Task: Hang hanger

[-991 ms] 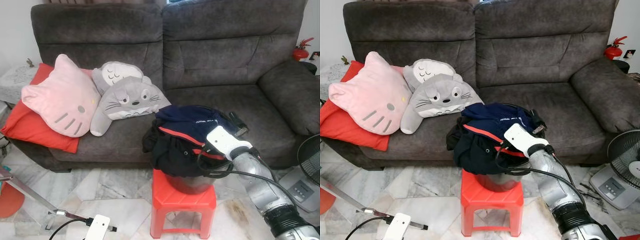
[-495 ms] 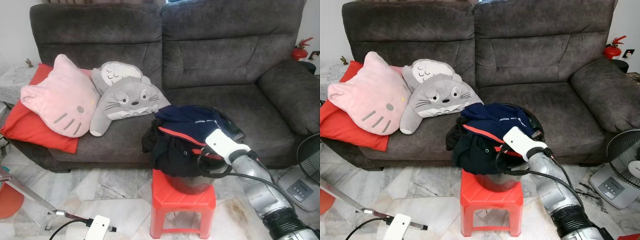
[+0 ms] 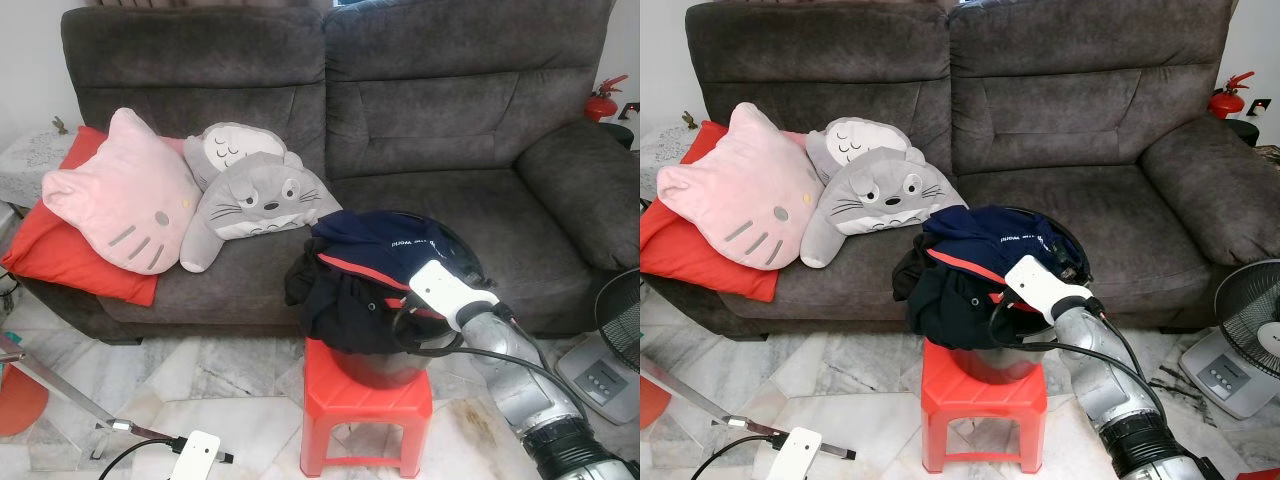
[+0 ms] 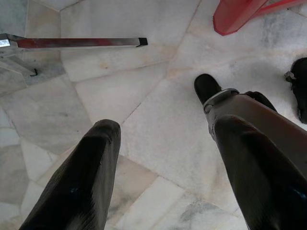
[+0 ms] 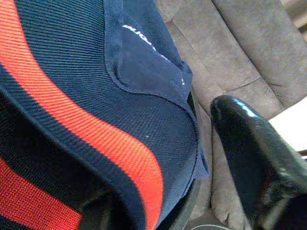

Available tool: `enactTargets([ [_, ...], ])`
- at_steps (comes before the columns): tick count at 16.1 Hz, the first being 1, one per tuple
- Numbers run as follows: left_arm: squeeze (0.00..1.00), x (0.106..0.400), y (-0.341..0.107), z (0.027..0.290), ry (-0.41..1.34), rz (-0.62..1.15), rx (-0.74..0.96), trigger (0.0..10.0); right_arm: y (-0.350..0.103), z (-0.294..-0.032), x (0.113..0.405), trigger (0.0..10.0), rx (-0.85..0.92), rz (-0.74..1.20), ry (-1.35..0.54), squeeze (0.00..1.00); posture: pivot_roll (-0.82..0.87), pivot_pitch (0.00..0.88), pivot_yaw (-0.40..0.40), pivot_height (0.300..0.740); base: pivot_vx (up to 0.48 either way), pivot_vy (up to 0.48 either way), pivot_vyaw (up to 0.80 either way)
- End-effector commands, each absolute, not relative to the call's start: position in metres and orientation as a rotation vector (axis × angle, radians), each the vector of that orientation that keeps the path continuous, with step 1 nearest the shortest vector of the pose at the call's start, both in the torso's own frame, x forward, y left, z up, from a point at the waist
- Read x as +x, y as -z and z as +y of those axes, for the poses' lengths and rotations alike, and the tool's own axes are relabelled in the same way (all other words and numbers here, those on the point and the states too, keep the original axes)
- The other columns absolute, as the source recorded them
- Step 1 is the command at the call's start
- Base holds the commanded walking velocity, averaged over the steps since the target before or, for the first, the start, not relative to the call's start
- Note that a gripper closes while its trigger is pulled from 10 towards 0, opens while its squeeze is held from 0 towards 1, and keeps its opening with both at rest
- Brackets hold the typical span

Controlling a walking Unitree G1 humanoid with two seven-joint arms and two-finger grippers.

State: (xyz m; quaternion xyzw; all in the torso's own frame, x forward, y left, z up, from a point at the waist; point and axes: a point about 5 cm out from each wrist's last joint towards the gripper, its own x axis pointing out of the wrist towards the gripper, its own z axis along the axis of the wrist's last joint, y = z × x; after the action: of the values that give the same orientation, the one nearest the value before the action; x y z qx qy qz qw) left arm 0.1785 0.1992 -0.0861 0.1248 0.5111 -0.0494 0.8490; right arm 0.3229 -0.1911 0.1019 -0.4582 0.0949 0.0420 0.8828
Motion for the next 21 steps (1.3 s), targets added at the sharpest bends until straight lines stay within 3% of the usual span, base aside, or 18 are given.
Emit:
enactTargets([
  [1, 0.0, 0.175, 0.087, 0.202, 0.114, 1.094, 0.282, 10.0, -0.102, -0.187, 0.321, 0.0, -0.949, 0.196, -0.096, 0.0, -0.22, 0.0, 0.074, 0.74, 0.0, 0.0, 0.0],
  [10, 0.0, 0.176, 0.087, 0.202, 0.117, 1.094, 0.287, 10.0, -0.101, -0.191, 0.321, 0.0, -0.916, 0.21, -0.045, 0.0, -0.22, 0.0, 0.075, 0.74, 0.0, 0.0, 0.0],
  [20, 0.0, 0.176, 0.087, 0.203, 0.113, 1.09, 0.297, 10.0, -0.184, -0.205, 0.351, 0.0, -0.879, -0.045, 0.141, 0.0, -0.23, 0.0, 0.079, 0.74, 0.0, 0.0, 0.0],
  [21, 0.0, 0.176, 0.087, 0.203, 0.112, 1.089, 0.297, 10.0, -0.196, -0.206, 0.354, 10.0, -0.87, -0.078, 0.156, 0.0, -0.23, 0.0, 0.079, 0.74, 0.0, 0.0, 0.0],
])
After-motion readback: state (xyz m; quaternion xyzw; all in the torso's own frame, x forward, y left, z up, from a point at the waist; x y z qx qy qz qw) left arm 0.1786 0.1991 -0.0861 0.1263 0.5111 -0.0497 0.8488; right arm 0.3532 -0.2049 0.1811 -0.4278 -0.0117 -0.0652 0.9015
